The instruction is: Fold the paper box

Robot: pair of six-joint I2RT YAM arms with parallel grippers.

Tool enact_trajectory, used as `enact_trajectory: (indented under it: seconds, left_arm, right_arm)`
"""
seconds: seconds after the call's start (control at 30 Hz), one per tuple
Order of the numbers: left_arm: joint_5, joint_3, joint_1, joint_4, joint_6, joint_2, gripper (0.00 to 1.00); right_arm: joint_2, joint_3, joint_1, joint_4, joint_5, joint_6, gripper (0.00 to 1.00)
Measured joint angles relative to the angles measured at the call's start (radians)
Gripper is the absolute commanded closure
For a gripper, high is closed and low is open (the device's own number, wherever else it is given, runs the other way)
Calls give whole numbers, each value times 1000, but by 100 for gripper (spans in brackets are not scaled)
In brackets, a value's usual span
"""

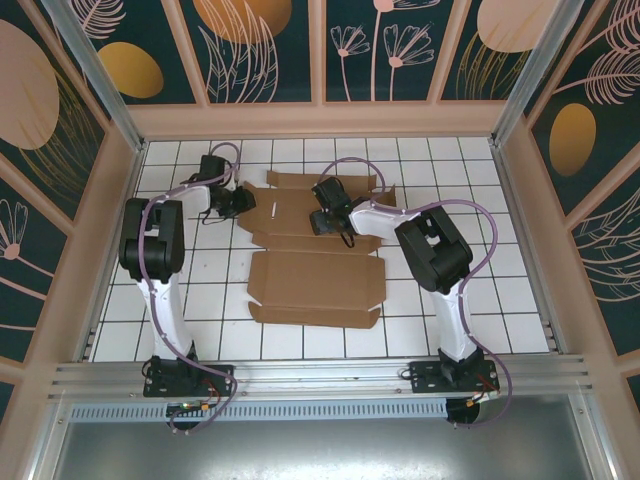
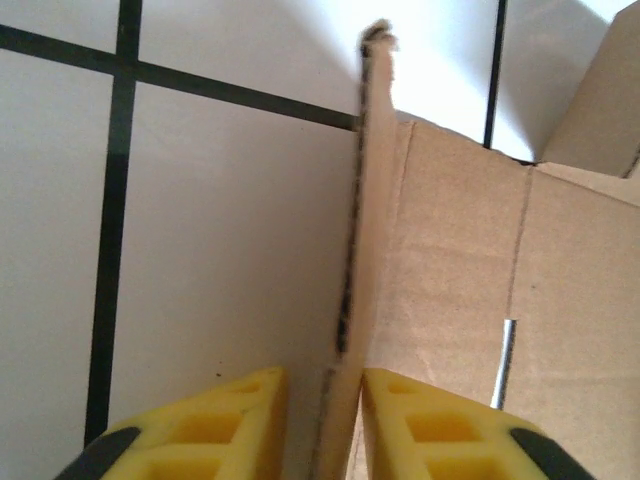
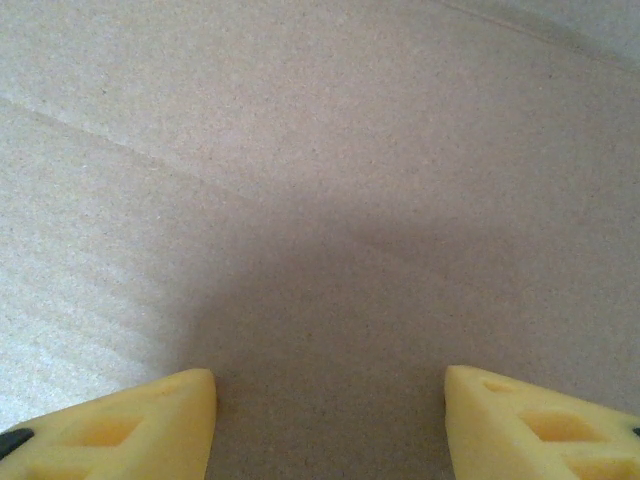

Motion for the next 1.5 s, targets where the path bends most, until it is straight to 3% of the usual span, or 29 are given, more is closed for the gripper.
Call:
enact_trajectory:
  seconds: [0.13,0.47,1.1,1.43,1.5]
  left_arm:
    - [119,-34,25,78,-15,18,89]
    - [360,-87,87,238,-80,54,91]
    - [489,-180,104,451,-206,64,100]
    - [510,-203,103,472,-224,33,100]
    - [533,-205,100,483,-235,18,94]
  right_arm:
    - [-2,-6,0,9,-2,-8,41]
    - [-4,-13,-4,22,-14,-14,42]
    - [-22,-53,-15,58,-15,-15,42]
    - [-27,-65,-18,71,-17,-23,42]
    - [-27,-66,-18,71,-17,-23,42]
